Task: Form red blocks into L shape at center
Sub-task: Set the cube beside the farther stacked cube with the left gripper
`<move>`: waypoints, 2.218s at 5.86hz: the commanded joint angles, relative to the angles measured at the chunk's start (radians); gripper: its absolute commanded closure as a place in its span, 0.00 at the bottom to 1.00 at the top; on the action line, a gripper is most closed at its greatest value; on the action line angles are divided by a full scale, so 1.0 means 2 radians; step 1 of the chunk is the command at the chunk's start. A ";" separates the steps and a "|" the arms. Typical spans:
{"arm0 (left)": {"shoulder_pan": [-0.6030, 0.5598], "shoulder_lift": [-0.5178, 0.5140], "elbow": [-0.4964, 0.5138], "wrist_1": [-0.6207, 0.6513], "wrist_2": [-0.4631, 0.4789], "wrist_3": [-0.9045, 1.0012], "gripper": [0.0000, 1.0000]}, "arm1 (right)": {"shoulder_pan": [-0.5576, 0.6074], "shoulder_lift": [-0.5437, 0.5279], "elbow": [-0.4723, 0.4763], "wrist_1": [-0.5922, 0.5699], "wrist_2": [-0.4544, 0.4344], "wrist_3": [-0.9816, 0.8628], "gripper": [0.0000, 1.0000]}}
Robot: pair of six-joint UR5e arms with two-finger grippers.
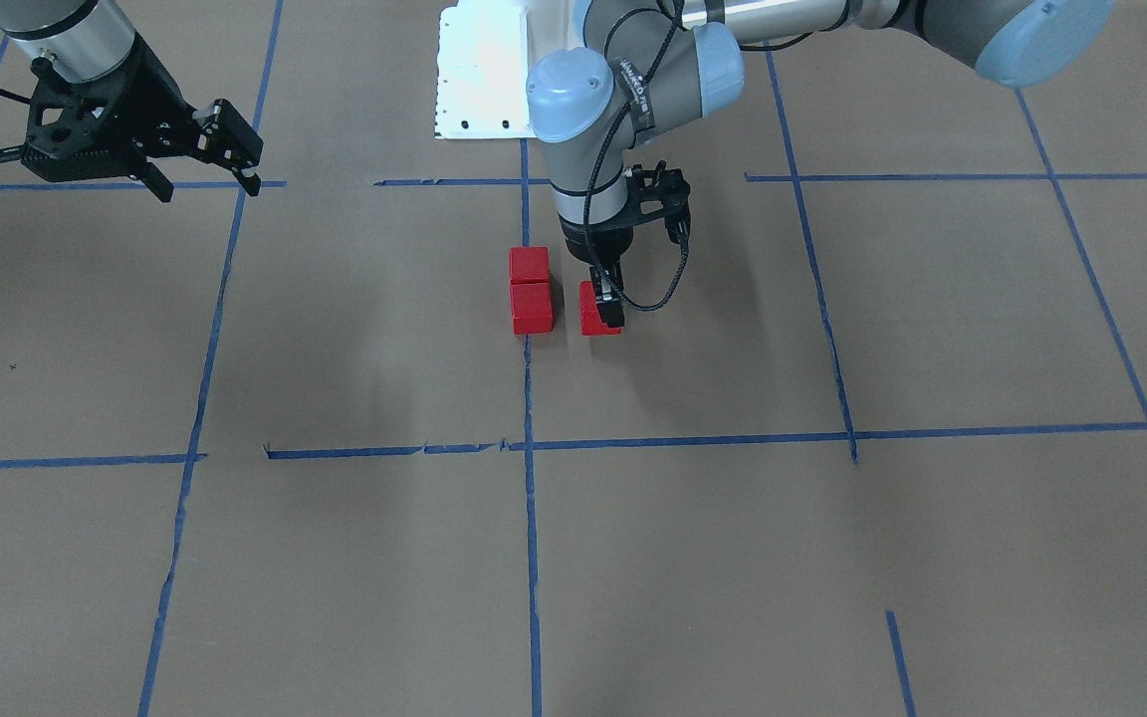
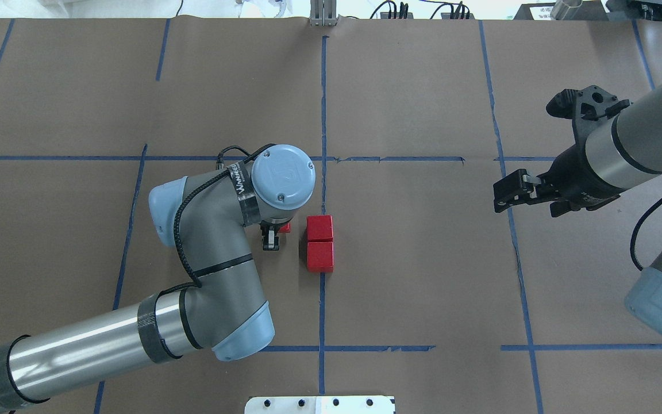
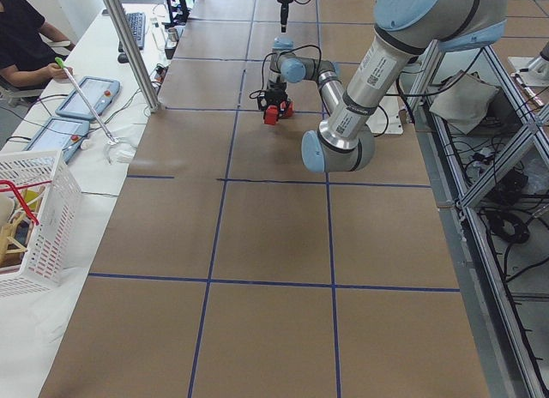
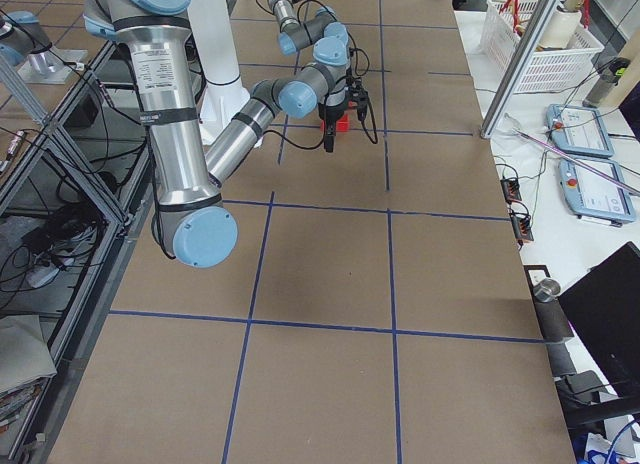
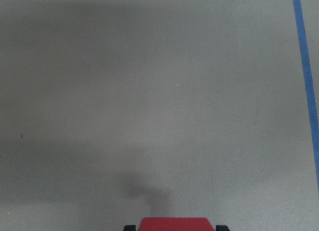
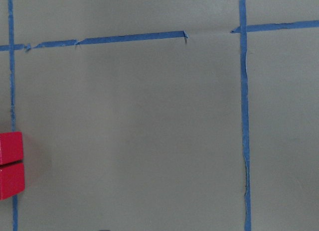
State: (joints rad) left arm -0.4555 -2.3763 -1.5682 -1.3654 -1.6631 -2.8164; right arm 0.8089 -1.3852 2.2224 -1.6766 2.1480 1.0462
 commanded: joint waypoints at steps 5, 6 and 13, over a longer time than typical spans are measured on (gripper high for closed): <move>0.018 -0.026 0.027 -0.003 -0.001 -0.015 0.92 | 0.000 -0.001 -0.001 0.000 -0.001 0.000 0.00; 0.018 -0.026 0.030 -0.005 -0.001 -0.040 0.92 | 0.000 -0.002 -0.002 0.000 -0.001 0.000 0.00; 0.018 -0.025 0.029 -0.007 -0.001 -0.013 0.00 | 0.000 -0.002 -0.002 -0.001 -0.001 0.000 0.00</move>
State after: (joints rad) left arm -0.4188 -2.4255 -1.5090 -1.3790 -1.6655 -2.8683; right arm 0.8084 -1.3883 2.2181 -1.6781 2.1460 1.0462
